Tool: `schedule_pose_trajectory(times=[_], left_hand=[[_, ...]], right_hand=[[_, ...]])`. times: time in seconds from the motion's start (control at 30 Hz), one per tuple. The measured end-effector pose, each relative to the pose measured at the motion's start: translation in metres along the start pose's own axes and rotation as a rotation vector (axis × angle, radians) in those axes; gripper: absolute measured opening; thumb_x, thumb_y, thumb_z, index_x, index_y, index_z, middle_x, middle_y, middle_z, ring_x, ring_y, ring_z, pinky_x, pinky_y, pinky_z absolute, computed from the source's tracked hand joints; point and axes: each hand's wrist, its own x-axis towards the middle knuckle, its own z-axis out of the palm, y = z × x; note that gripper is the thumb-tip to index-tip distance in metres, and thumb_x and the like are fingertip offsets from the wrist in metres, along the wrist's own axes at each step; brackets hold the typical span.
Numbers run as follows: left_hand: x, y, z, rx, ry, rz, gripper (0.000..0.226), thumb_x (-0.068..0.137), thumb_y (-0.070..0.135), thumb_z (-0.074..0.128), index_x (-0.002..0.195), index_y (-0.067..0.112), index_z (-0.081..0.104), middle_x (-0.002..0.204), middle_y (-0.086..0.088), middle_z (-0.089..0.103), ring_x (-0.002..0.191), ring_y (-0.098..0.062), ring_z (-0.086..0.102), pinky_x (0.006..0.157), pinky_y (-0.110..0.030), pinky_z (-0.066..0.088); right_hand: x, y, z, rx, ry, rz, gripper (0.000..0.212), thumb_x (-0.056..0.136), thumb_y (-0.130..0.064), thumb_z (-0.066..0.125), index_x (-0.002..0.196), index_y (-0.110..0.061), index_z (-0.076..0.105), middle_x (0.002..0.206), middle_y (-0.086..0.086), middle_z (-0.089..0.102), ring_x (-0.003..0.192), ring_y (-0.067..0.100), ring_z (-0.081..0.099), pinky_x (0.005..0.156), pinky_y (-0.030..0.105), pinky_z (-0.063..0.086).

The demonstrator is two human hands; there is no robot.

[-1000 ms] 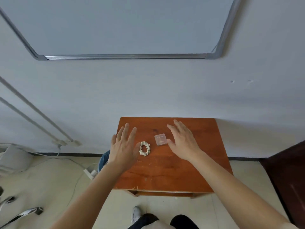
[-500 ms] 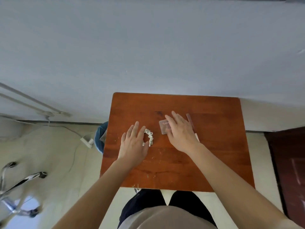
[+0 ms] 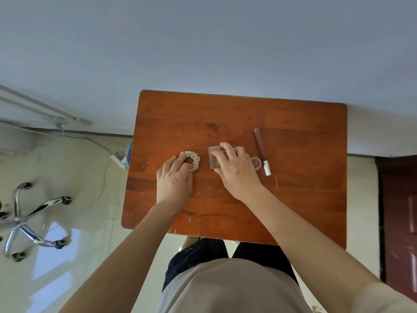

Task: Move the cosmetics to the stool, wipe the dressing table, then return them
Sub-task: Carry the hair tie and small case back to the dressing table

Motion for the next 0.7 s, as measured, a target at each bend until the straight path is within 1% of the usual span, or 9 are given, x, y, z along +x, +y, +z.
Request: schedule_pose_trajectory(times=[0.07,0.13,0.27,0.33,0.4,0.5,0.53,0.6,0.7], left_hand=[[-0.001,0.002,-0.008,-0.082,0.000,-0.026,0.021,0.094,0.014,0.059,0.112,0.007,0.068,0.137,-0.012,0.057,0.129,-0.035,0.049,0.104,-0.052,0.042],[-0.001,0.006,-0.023,-0.121,0.051,-0.038,0.022,0.094,0.016,0.059,0.113,0.007,0.067,0.134,-0.012,0.060,0.127,-0.033,0.051,0.103,-0.050,0.045],[0.002,0.016,-0.067,-0.165,0.209,-0.010,0.019,0.093,0.019,0.063,0.109,0.010,0.068,0.131,-0.009,0.061,0.123,-0.029,0.054,0.097,-0.048,0.049],[0.006,0.022,-0.092,-0.200,0.269,0.022,0.020,0.093,0.019,0.063,0.110,0.010,0.068,0.132,-0.008,0.061,0.124,-0.028,0.053,0.095,-0.047,0.049],[0.013,0.029,-0.119,-0.242,0.327,0.090,0.021,0.093,0.019,0.062,0.112,0.010,0.067,0.132,-0.007,0.060,0.123,-0.027,0.053,0.093,-0.045,0.049],[0.022,0.044,-0.152,-0.295,0.375,0.236,0.022,0.095,0.019,0.060,0.113,0.009,0.067,0.129,-0.006,0.061,0.121,-0.026,0.054,0.093,-0.042,0.049],[0.025,0.049,-0.162,-0.303,0.386,0.300,0.021,0.095,0.019,0.060,0.112,0.009,0.067,0.128,-0.007,0.062,0.120,-0.026,0.055,0.093,-0.040,0.048],[0.027,0.061,-0.176,-0.318,0.402,0.423,0.019,0.095,0.020,0.060,0.109,0.010,0.068,0.127,-0.006,0.064,0.119,-0.025,0.056,0.088,-0.036,0.046],[0.028,0.087,-0.191,-0.354,0.390,0.602,0.018,0.094,0.017,0.061,0.108,0.009,0.068,0.124,-0.008,0.064,0.118,-0.026,0.056,0.085,-0.038,0.049]], right_hand=[[0.000,-0.002,-0.006,-0.022,0.009,0.006,0.046,0.096,-0.036,0.059,0.137,-0.021,0.043,0.135,0.008,0.043,0.109,0.029,0.051,0.090,0.040,0.047],[-0.002,-0.003,-0.018,-0.001,0.046,0.011,0.047,0.096,-0.042,0.059,0.136,-0.022,0.043,0.125,0.008,0.047,0.107,0.025,0.053,0.089,0.037,0.048],[0.000,0.000,-0.066,0.066,0.163,0.044,0.052,0.093,-0.049,0.060,0.135,-0.022,0.046,0.121,0.009,0.054,0.106,0.020,0.060,0.092,0.036,0.053],[0.000,0.003,-0.097,0.098,0.228,0.066,0.056,0.088,-0.048,0.067,0.133,-0.020,0.049,0.121,0.009,0.056,0.104,0.020,0.061,0.086,0.034,0.057],[-0.004,0.003,-0.129,0.115,0.323,0.089,0.057,0.083,-0.048,0.073,0.127,-0.016,0.054,0.115,0.007,0.060,0.098,0.019,0.062,0.080,0.030,0.056],[-0.022,-0.004,-0.166,0.116,0.450,0.171,0.062,0.075,-0.051,0.075,0.122,-0.016,0.055,0.105,0.003,0.063,0.090,0.017,0.062,0.075,0.025,0.050],[-0.034,-0.008,-0.175,0.095,0.490,0.214,0.062,0.074,-0.053,0.075,0.121,-0.019,0.055,0.105,0.002,0.063,0.090,0.016,0.061,0.075,0.025,0.048],[-0.060,-0.018,-0.188,0.047,0.572,0.326,0.059,0.073,-0.059,0.069,0.120,-0.025,0.055,0.107,-0.002,0.064,0.093,0.014,0.060,0.079,0.027,0.049],[-0.112,-0.027,-0.198,-0.040,0.714,0.475,0.054,0.074,-0.059,0.063,0.117,-0.027,0.059,0.107,-0.006,0.066,0.097,0.014,0.061,0.085,0.034,0.052]])
